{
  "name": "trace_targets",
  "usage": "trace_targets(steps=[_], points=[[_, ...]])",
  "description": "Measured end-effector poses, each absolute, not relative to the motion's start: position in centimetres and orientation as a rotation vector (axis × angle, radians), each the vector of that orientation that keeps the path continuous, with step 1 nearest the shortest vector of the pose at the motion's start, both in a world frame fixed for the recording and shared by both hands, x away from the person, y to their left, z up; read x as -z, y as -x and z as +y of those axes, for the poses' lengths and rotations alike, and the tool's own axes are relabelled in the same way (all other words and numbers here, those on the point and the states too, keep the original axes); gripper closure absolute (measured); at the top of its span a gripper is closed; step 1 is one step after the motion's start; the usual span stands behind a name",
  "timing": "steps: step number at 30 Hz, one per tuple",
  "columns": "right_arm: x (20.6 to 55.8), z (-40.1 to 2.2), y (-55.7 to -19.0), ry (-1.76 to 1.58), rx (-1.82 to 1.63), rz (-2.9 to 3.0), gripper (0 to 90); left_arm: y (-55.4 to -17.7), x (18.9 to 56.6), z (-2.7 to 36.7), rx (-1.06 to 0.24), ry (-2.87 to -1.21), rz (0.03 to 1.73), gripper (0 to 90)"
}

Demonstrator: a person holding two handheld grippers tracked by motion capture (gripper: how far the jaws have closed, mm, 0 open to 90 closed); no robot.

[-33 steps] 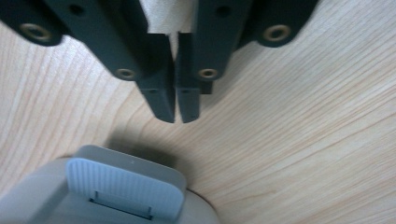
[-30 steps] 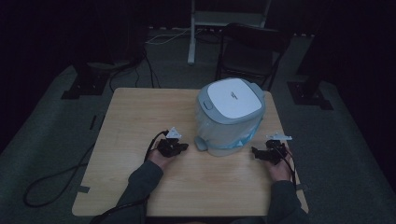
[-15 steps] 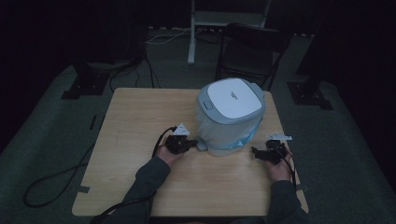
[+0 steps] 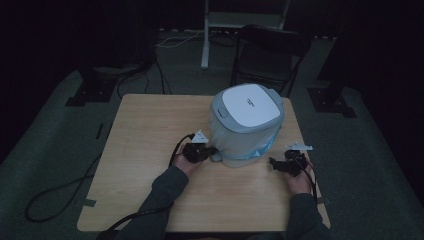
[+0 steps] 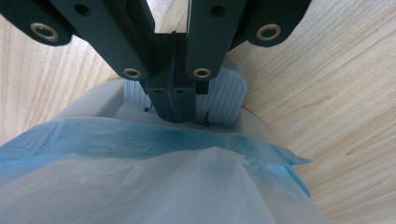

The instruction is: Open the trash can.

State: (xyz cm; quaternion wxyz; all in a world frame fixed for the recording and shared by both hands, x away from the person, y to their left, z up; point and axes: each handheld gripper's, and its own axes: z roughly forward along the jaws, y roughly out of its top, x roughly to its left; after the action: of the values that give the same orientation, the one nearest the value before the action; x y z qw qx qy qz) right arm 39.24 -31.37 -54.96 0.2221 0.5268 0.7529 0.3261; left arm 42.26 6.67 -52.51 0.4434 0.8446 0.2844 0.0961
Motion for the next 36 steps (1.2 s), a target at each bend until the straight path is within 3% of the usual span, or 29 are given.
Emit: trace_targets(steps=[9,36], points=[[55.0,-31.4,-39.2,-1.457,-0.899,2.079,13.1,-42.3,53.7,7.2,-0.224,-2.020,0.710,90.0],[55.0,-31.4,-39.2,-1.454,-0.899,2.080,13.1,-42.3,54.1,6.8,-0.235,-2.058,0.722,90.0]])
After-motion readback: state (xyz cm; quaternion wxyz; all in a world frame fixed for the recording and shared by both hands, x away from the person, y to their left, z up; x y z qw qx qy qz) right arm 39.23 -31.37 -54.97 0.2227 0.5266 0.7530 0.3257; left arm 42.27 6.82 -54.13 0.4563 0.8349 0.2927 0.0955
